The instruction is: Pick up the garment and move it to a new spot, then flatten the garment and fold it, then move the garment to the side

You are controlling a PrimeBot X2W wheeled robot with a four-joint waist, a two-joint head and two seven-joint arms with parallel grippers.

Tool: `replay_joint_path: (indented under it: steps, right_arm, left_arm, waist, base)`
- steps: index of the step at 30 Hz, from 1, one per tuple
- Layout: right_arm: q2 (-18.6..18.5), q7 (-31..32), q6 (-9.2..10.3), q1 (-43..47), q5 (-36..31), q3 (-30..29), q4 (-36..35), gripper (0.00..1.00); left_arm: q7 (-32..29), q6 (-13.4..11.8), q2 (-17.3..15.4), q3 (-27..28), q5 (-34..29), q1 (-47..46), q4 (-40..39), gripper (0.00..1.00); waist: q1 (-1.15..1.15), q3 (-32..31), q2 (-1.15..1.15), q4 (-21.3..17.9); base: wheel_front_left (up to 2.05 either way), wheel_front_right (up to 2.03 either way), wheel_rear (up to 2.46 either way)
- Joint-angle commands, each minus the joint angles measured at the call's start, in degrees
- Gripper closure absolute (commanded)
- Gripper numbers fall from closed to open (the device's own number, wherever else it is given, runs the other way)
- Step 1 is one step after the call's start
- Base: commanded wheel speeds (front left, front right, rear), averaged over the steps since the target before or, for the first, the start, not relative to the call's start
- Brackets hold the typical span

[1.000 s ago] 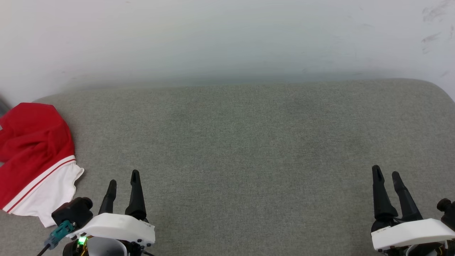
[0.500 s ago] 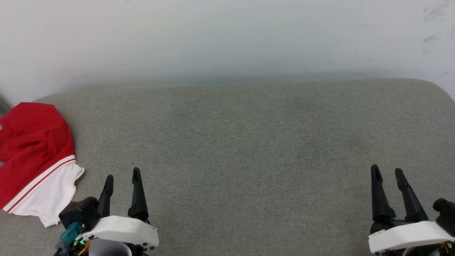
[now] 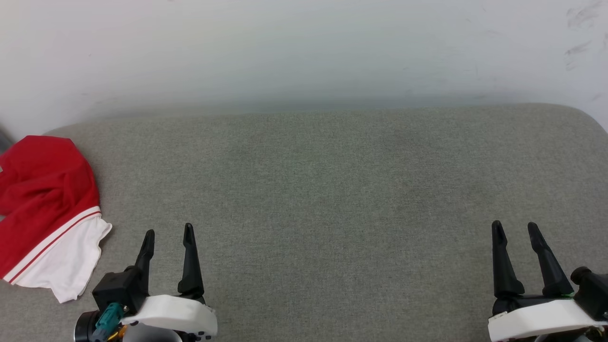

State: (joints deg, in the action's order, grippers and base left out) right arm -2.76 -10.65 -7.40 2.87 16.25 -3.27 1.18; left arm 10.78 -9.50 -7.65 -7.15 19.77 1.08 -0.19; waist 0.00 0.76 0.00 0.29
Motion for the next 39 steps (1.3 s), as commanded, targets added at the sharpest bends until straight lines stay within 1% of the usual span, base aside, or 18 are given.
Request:
replay_joint_path:
  steps: [1,11,23,37,39]
  right_arm:
    - [-0.2,-0.6,-0.11,0.4,-1.3,0.1,-0.7,0.00]
    - [-0.2,-1.8,-0.12,1.2,-6.1,0.4,-1.0,0.00]
    - [-0.2,-3.1,-0.13,2.3,-9.6,0.3,-0.9,0.00]
    - [-0.2,-4.6,-0.08,3.0,-12.4,-0.2,-1.1,0.00]
    - [-0.2,-4.6,-0.08,3.0,-11.6,-0.2,-0.9,0.00]
  left_arm:
    - [0.5,0.3,0.0,-0.1,-1.5,0.4,-0.4,0.00]
    - [1.7,1.4,0.7,0.8,-6.3,1.4,-0.5,0.00]
    - [3.1,3.1,2.1,2.7,-11.3,2.5,0.6,0.00]
    - [4.5,5.1,3.7,4.9,-16.9,3.5,0.4,0.00]
    - [4.5,5.4,3.9,5.4,-16.5,3.4,0.6,0.00]
  waist:
    - [0.00,0.0,0.00,0.0]
    - [0.00,0.0,0.00,-0.1]
    - [0.00,-0.2,0.00,0.2]
    - [0.00,0.0,0.00,0.2]
    - [0.00,-0.1,0.00,0.2]
  base:
    - [0.00,0.00,0.00]
    - [0.00,0.00,0.00]
    - [0.00,0.00,0.00]
    - [0.00,0.00,0.00]
    - [0.00,0.00,0.00]
